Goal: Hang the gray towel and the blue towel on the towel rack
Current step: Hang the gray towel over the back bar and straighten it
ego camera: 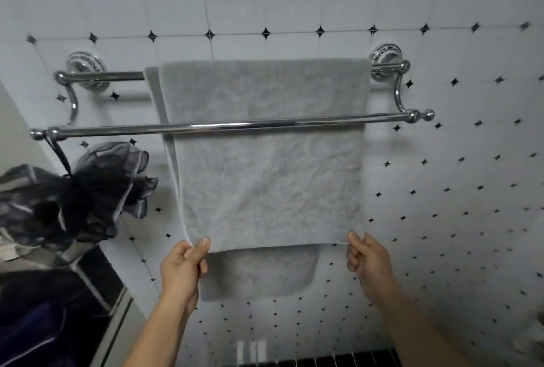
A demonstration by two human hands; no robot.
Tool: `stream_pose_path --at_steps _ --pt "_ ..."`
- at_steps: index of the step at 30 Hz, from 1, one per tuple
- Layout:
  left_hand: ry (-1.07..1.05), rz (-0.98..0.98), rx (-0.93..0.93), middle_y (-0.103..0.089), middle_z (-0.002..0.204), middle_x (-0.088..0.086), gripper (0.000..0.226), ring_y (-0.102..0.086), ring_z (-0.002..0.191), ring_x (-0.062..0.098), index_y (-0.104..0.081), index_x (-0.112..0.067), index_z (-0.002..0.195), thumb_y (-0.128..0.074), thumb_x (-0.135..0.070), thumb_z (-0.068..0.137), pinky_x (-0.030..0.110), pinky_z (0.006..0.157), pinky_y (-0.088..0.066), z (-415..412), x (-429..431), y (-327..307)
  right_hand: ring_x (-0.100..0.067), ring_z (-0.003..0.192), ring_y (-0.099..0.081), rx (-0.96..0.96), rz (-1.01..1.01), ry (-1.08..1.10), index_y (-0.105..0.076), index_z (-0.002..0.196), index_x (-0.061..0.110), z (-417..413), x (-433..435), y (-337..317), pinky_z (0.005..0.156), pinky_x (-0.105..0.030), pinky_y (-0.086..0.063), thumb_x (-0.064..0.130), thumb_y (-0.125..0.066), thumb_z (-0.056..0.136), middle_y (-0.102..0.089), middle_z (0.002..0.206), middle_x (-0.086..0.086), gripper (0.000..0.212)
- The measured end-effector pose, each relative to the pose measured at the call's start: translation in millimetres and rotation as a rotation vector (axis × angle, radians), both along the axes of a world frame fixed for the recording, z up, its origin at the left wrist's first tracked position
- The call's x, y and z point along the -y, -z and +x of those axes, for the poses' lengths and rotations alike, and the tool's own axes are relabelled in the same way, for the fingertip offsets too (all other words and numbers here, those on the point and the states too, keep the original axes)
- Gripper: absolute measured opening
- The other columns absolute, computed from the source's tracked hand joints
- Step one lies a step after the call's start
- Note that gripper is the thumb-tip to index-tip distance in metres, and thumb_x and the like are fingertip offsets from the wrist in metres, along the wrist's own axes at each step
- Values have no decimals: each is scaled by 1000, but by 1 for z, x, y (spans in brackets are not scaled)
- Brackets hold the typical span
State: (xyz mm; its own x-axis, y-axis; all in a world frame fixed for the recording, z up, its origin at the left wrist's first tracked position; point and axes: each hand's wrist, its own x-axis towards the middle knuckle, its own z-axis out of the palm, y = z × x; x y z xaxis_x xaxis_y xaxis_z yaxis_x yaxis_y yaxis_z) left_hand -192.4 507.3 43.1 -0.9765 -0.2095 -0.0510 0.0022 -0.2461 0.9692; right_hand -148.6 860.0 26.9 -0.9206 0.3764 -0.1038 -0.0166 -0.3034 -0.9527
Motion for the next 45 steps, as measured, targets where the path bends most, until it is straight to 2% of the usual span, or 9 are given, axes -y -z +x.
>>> stream_pose_path --at_steps 13,17,22,24,29,34,40,42,45 --pt "52 -166 269 -62 63 13 39 -69 59 20 -41 -16 67 -77 -23 80 29 48 -46 73 44 64 -15 45 -34 331 277 4 -39 64 15 93 32 51 47 -27 -28 24 -64 91 -38 49 -1 38" --pt "96 -185 394 -72 70 25 32 -67 60 28 -51 -6 76 -78 -22 79 30 49 -49 88 56 68 -17 45 -47 469 358 -27 -61 71 6 103 39 44 51 -25 -35 24 -65 91 -52 49 -2 27" --pt "208 -375 496 -74 84 23 17 -70 78 34 -68 2 91 -73 -5 76 37 79 -55 77 59 19 -21 89 -64 567 598 -100 -74 79 12 82 26 -14 91 -33 -45 28 -68 87 -74 99 -7 18" --pt "253 -578 491 -73 90 20 18 -70 77 29 -67 0 94 -68 -9 78 26 66 -52 72 60 -24 -25 99 -63 438 738 -9 -72 89 15 73 17 -47 94 -36 -45 35 -66 86 -72 102 -6 21" --pt "314 -719 109 -76 72 7 15 -68 55 21 -65 -7 81 -60 -17 91 21 48 -40 49 56 -155 -16 75 -65 33 1005 227 -62 76 34 42 11 -163 70 -33 -51 45 -57 87 -69 80 10 16" --pt "-97 -523 -375 -72 65 8 14 -65 54 17 -67 -10 73 -66 -20 83 28 52 -46 6 40 -266 -16 73 -56 -250 1174 456 -67 81 29 0 19 -270 65 -30 -42 41 -55 87 -64 74 14 18" --pt "-259 -685 -369 -67 75 0 5 -60 72 20 -67 -14 82 -69 -18 80 30 70 -47 -44 17 -299 -30 79 -64 -187 936 375 -73 79 9 -55 13 -317 70 -35 -49 26 -61 81 -70 77 -6 20" --pt "-240 -628 -357 -60 62 -3 10 -55 66 21 -64 -17 70 -70 -18 78 29 65 -43 -53 11 -296 -24 66 -62 -236 714 291 -73 82 -4 -66 14 -319 65 -31 -46 16 -67 77 -68 70 -13 21" --pt "-268 -502 -325 -57 52 -7 24 -53 59 19 -60 -17 54 -75 -21 72 31 65 -44 -63 7 -296 -15 55 -55 -242 497 242 -73 75 1 -71 14 -321 53 -21 -39 11 -72 76 -64 68 -10 10"
